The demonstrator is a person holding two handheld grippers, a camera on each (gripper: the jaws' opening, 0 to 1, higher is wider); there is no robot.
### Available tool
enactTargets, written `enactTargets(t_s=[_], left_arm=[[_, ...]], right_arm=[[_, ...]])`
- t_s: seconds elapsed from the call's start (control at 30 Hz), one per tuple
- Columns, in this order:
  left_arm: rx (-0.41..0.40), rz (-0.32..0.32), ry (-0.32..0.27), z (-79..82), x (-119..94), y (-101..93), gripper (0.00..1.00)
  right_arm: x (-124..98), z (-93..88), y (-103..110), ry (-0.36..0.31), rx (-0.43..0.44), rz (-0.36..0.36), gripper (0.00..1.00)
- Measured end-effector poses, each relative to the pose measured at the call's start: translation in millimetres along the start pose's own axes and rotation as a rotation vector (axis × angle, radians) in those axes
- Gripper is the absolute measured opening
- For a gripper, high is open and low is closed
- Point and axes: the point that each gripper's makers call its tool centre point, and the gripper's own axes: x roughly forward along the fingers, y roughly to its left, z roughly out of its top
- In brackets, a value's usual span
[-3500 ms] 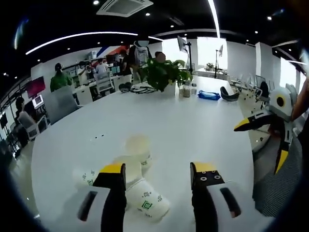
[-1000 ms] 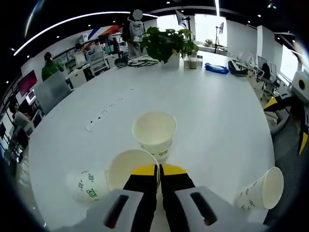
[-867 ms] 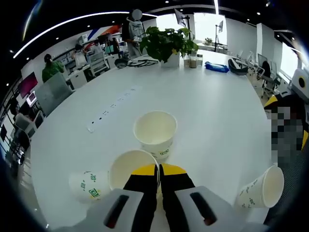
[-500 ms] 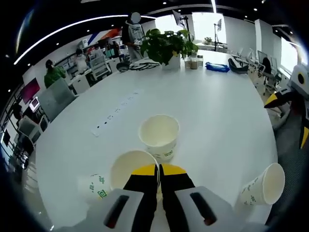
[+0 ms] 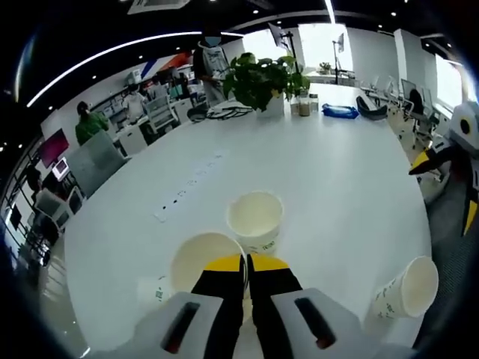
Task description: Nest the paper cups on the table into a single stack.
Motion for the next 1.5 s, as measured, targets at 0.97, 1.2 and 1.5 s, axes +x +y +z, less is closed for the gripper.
enactTargets(t_s=[0.97,1.2,1.5], left_arm=[[0.041,0.037,-0.041,16.4,-59,-20.8,0.0],[0.051,0.035,-0.067,25.5,-82,-33.7,0.0],[0.073,0.011,-0.076,26.1,-101,-57.3,0.0]], right_arm=[[-1,7.6,6,-0.032,-0.034,0.019,0.9],[-1,9.8,9,-0.04,-0.054,0.031,0.89],[-1,11.5,12,-0.048,-0.071,0.038,0.87]])
